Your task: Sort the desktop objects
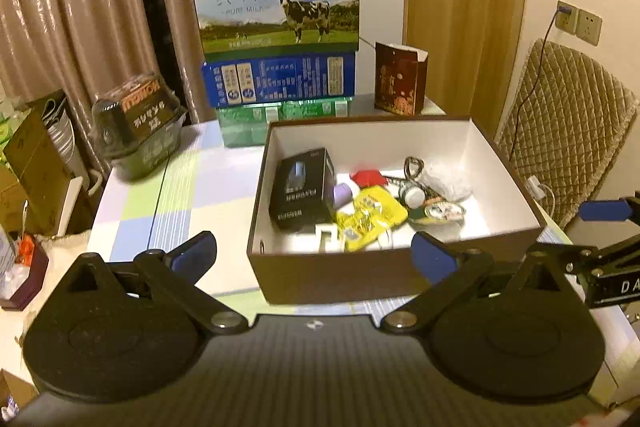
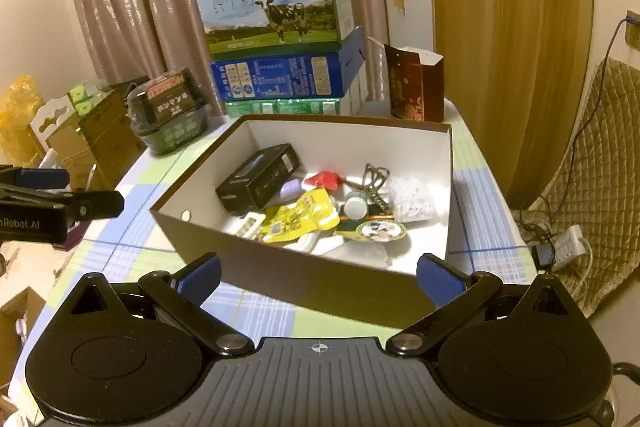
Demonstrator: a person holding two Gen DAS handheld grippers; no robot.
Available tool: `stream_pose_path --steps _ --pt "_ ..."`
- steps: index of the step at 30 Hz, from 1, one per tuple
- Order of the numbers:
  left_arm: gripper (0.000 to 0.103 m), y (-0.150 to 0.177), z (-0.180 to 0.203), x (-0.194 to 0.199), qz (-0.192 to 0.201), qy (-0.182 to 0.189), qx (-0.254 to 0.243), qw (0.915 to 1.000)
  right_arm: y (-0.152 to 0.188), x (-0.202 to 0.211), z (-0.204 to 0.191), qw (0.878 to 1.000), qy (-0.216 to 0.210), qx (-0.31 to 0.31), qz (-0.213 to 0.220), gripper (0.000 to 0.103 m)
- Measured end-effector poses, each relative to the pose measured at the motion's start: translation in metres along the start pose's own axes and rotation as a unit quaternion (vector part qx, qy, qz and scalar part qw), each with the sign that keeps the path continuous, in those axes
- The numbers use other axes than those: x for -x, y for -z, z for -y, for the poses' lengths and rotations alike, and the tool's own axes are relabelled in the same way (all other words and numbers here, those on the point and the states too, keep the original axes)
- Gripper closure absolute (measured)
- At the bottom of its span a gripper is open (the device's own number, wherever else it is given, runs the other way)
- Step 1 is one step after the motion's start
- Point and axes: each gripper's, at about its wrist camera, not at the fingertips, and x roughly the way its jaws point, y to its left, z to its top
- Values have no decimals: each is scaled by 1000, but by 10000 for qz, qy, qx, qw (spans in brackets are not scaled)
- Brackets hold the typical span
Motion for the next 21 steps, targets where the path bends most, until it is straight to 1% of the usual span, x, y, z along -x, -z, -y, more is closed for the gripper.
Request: stream_pose_path --steps 8,15,21 --pt "1 20 7 19 -93 -148 47 9998 9 19 0 9999 120 -33 100 2" --pt "1 29 16 29 -163 -273 39 9995 15 30 2 9999 69 14 72 2" --pt "1 35 21 33 -221 -285 44 9993 23 35 0 9999 33 119 3 2"
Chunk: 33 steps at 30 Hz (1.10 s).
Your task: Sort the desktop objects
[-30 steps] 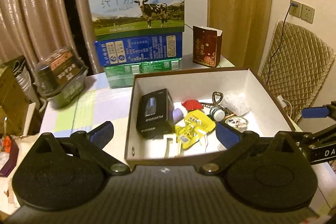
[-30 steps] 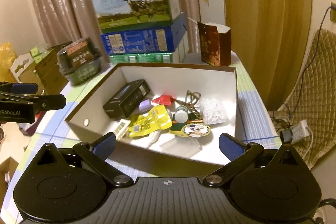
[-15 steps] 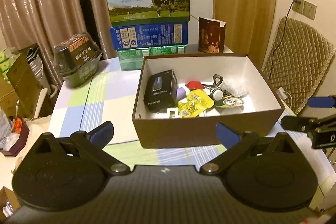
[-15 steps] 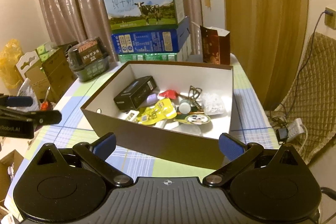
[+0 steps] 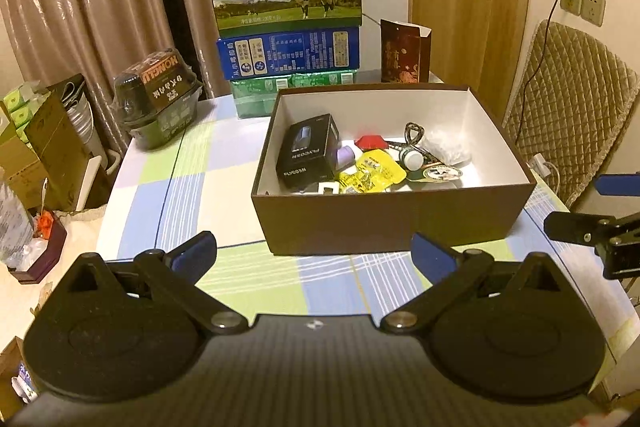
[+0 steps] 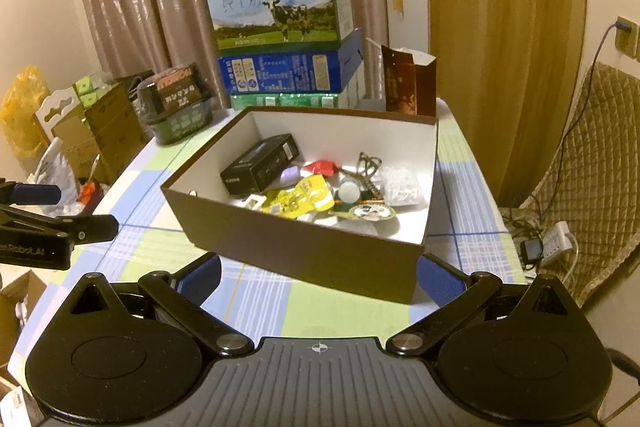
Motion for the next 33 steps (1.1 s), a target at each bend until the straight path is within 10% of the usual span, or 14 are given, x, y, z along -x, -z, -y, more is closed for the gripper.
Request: stream_pose_path --steps 33 --pt "1 48 6 10 -469 -27 57 9989 40 11 -18 9984 -6 142 -550 2"
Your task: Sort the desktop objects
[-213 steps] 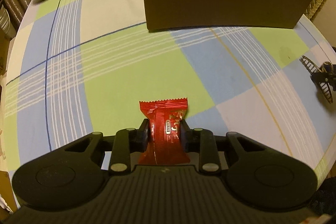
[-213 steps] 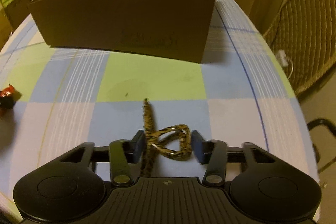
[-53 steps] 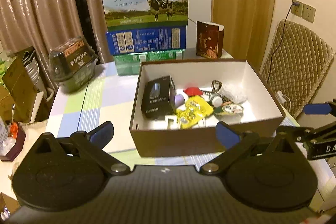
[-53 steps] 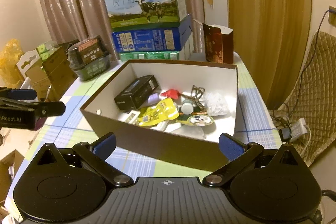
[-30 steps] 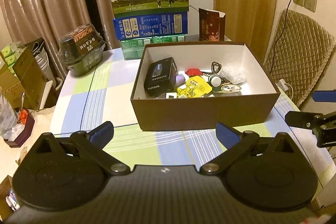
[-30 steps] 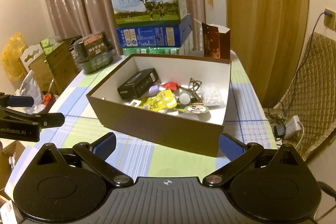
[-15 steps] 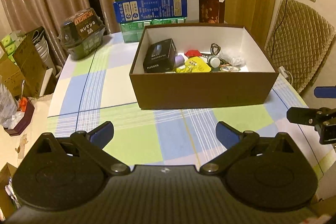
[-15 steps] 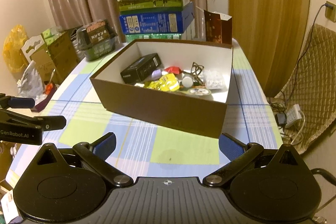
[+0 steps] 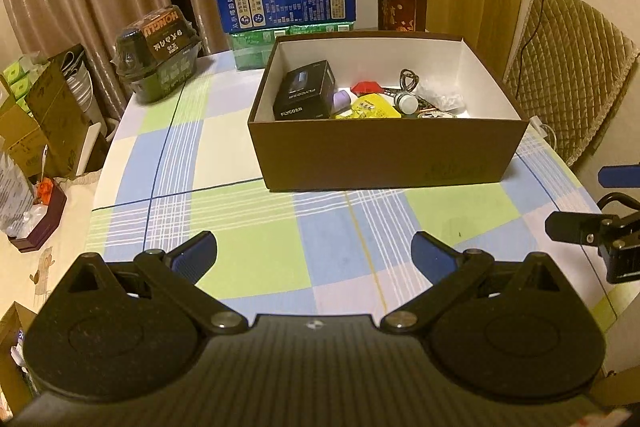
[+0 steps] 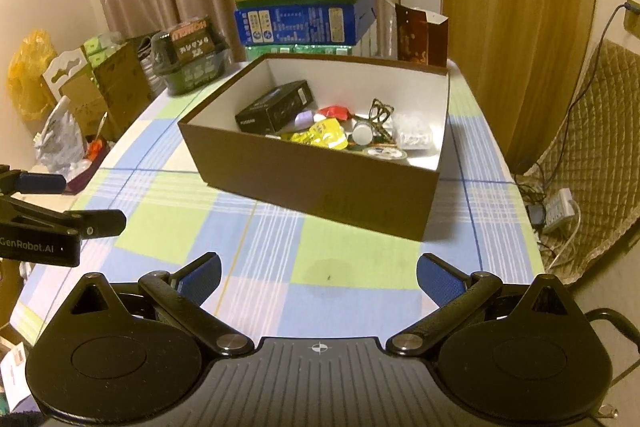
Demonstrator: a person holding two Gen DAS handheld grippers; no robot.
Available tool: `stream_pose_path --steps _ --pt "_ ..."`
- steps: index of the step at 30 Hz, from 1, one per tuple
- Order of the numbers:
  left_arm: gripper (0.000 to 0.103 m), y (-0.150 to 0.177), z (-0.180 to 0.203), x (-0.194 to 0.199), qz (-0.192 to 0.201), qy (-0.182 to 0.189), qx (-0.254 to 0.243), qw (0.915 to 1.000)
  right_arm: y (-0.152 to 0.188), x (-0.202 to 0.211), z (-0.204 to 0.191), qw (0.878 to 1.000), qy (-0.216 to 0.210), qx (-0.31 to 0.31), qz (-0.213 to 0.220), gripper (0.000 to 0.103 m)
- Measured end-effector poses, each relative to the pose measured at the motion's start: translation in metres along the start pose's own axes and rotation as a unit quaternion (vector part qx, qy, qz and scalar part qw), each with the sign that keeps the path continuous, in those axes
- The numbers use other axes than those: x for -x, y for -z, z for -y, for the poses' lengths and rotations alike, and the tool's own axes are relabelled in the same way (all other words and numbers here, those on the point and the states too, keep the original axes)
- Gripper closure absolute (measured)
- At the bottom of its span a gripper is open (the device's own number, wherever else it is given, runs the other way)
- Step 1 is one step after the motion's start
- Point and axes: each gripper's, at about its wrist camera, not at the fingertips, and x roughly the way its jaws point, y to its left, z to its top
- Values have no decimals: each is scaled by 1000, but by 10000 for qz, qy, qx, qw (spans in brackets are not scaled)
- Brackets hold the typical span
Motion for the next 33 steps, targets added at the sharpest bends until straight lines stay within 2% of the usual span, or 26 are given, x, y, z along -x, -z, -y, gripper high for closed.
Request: stream_pose_path --steps 33 --pt "1 15 0 -9 -265 106 -116 9995 11 -13 -13 9994 -74 -94 -329 2"
